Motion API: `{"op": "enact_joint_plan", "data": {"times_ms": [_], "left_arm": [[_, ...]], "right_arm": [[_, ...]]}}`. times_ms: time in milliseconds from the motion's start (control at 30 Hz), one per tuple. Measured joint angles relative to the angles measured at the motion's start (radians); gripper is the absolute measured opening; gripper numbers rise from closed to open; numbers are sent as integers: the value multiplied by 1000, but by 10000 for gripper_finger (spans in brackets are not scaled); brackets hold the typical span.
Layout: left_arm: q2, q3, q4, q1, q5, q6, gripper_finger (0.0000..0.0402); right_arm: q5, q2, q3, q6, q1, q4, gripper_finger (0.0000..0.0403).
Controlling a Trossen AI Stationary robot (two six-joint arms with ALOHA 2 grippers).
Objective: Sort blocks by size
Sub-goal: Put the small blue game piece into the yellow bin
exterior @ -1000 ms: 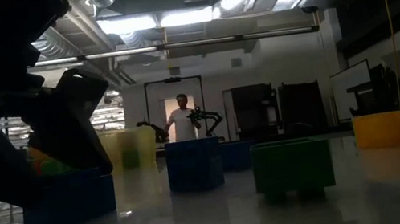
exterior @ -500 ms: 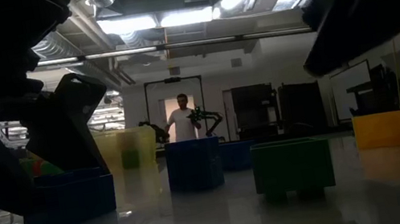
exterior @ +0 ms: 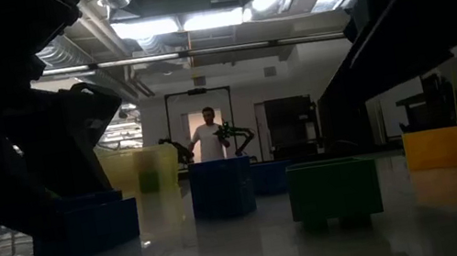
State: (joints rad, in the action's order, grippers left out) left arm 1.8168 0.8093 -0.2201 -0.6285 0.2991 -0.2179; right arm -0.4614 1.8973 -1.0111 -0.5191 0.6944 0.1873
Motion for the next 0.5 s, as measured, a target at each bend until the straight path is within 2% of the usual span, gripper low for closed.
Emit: {"op": "enact_joint_plan", "data": {"times_ms": [300,500], "left_arm": [[-19,0,-6,15,34,-146,127],[-121,0,13,36,93,-94,128]], "right_arm": [[6,0,0,0,-1,-2,202],[35,0,0,0,-1,-4,202]]}}
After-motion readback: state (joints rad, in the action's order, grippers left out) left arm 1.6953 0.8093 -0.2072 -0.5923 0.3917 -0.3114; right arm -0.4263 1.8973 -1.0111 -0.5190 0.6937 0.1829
